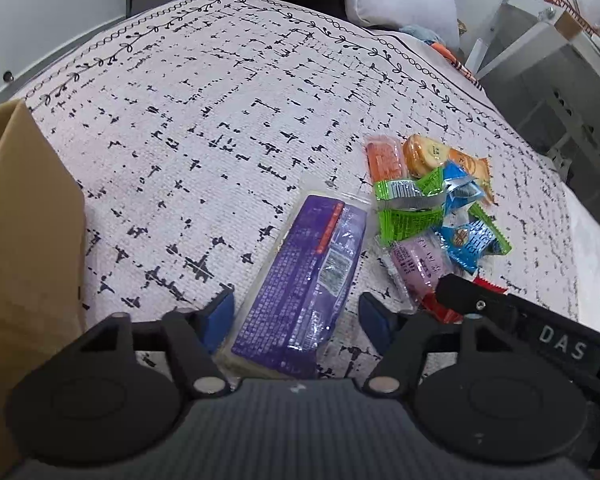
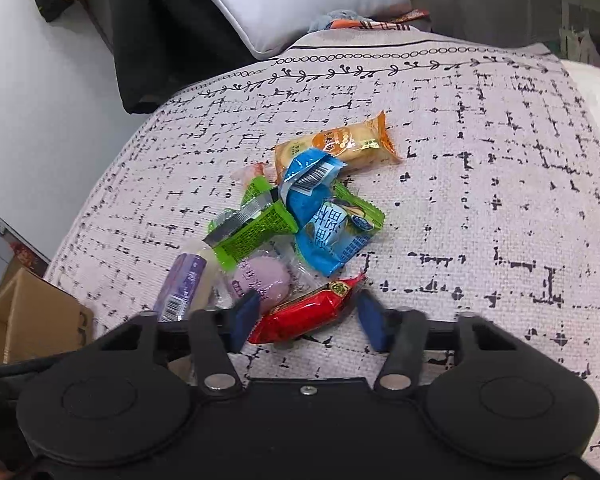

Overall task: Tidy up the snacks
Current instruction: 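Grasp the purple bar with the left tool while the right tool grasps the red candy, then carry the purple bar and red candy over the box and open both tools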

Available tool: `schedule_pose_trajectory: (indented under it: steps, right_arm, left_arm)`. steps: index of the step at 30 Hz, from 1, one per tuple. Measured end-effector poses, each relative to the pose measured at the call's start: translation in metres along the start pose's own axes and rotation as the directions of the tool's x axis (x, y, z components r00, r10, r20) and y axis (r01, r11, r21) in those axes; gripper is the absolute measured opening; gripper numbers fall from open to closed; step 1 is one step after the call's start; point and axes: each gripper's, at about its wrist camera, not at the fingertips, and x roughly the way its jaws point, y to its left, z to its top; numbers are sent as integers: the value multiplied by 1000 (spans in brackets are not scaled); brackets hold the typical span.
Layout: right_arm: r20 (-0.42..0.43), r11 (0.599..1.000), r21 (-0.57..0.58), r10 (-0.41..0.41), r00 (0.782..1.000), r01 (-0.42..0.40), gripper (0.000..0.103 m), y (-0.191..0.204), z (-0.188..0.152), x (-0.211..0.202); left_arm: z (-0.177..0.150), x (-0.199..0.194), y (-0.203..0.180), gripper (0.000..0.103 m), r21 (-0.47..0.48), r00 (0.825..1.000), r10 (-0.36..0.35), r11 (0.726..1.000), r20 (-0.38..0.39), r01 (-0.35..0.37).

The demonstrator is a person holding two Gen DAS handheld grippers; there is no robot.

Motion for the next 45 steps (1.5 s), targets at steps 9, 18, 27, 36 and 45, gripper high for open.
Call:
schedule_pose_trajectory:
  steps: [9,18,27,36,45]
  right_arm:
    - [21,1000,-3,-31,999,31,36,3,-6,-14]
    - [96,999,-32,-40,995,43,36,15,-14,-53]
    - [164,998,-58,-13,986,23,36,38,-27,-101]
    - [207,997,-75,23,978,-8,36,65,-39,-140]
    - [245,996,-79,47,968,-29,36,94,-52,-166]
  left_arm:
    - [4,-13,0,38,-16,999,-25,1000,-37,25]
    - [-5,-55,-1,36,-33,998,-55,998,-5,55]
    - [-10,-111,-3,36,-33,993,-82,996,87,85]
    - [-33,-160,24,36,-88,984,-68,993,167,83]
    - [-42,-182,50,36,-135,984,-22,990,176,46]
